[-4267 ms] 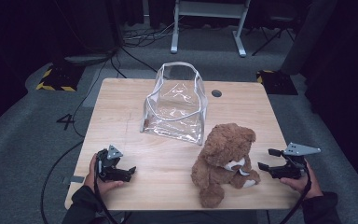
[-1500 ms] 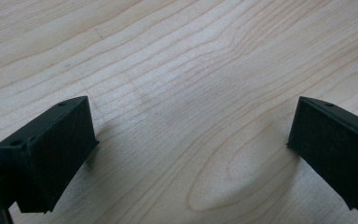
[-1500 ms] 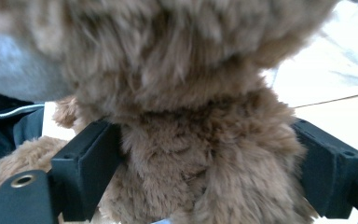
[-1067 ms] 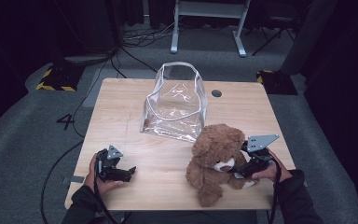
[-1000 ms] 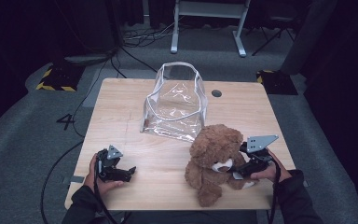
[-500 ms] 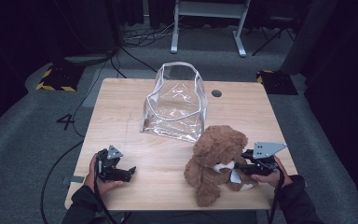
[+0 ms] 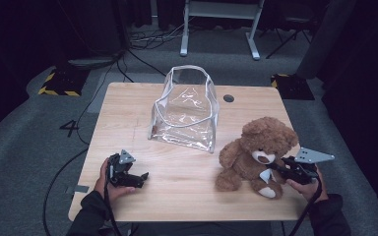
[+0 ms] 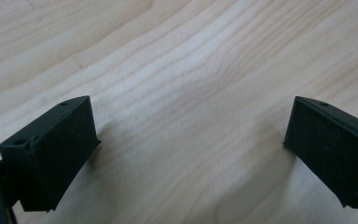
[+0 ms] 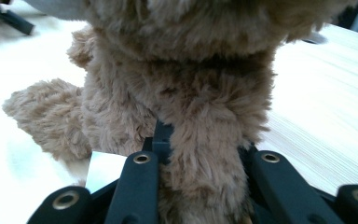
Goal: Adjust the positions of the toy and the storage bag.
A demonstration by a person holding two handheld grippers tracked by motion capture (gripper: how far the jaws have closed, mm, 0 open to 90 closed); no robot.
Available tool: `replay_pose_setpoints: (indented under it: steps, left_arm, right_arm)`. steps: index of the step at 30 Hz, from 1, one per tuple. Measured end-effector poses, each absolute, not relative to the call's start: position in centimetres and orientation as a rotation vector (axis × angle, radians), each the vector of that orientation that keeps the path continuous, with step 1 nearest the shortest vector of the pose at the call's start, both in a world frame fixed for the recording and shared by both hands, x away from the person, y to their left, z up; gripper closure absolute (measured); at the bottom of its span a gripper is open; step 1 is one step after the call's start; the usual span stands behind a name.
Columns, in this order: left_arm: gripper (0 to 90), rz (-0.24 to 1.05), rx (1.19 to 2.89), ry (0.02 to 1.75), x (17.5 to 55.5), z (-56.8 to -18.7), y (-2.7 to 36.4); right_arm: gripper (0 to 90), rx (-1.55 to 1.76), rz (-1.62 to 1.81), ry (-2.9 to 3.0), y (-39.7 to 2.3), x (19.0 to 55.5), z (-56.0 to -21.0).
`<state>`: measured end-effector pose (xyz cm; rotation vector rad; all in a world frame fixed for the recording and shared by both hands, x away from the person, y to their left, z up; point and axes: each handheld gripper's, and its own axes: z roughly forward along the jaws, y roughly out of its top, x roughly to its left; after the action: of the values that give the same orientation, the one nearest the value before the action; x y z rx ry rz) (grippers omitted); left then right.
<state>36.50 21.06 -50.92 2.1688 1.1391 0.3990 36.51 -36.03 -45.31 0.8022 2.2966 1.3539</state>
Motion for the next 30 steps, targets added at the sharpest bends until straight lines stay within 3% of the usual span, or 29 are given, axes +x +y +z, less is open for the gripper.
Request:
replay_pose_setpoints:
  steps: [6,9,11,13,15,18,27,28,30]
  left_arm:
    - [5.8,0.397,2.170,1.118,39.0,-50.8,19.5]
    - [11.2,0.388,2.171,1.107,40.1,-50.6,19.0]
    - [20.3,0.418,2.144,1.109,40.7,-50.4,19.0]
    - [15.4,0.382,2.107,1.134,41.5,-50.1,18.9]
    - [19.6,0.410,2.065,1.149,42.4,-49.5,18.9]
    - [18.7,0.402,2.003,1.149,43.7,-48.6,18.9]
    - [23.7,0.382,1.991,1.147,46.5,-49.4,17.3]
    - [25.6,0.360,1.970,1.138,46.7,-49.3,17.4]
    - [38.8,0.352,1.943,1.134,46.9,-49.1,17.3]
  right_arm:
    - [71.9,0.860,1.315,2.244,-37.0,36.5,-45.4]
    - [71.8,0.869,1.314,2.238,-37.2,36.5,-45.5]
    - [71.7,0.874,1.318,2.238,-37.3,36.5,-45.5]
    - [71.6,0.874,1.320,2.236,-37.3,36.4,-45.6]
    - [71.6,0.875,1.318,2.233,-37.3,36.4,-45.6]
    - [71.5,0.876,1.316,2.230,-37.3,36.3,-45.7]
    - [71.5,0.894,1.308,2.218,-37.6,36.3,-45.8]
    - [71.5,0.898,1.308,2.216,-37.7,36.3,-45.8]
    - [71.5,0.899,1.307,2.214,-37.8,36.3,-45.9]
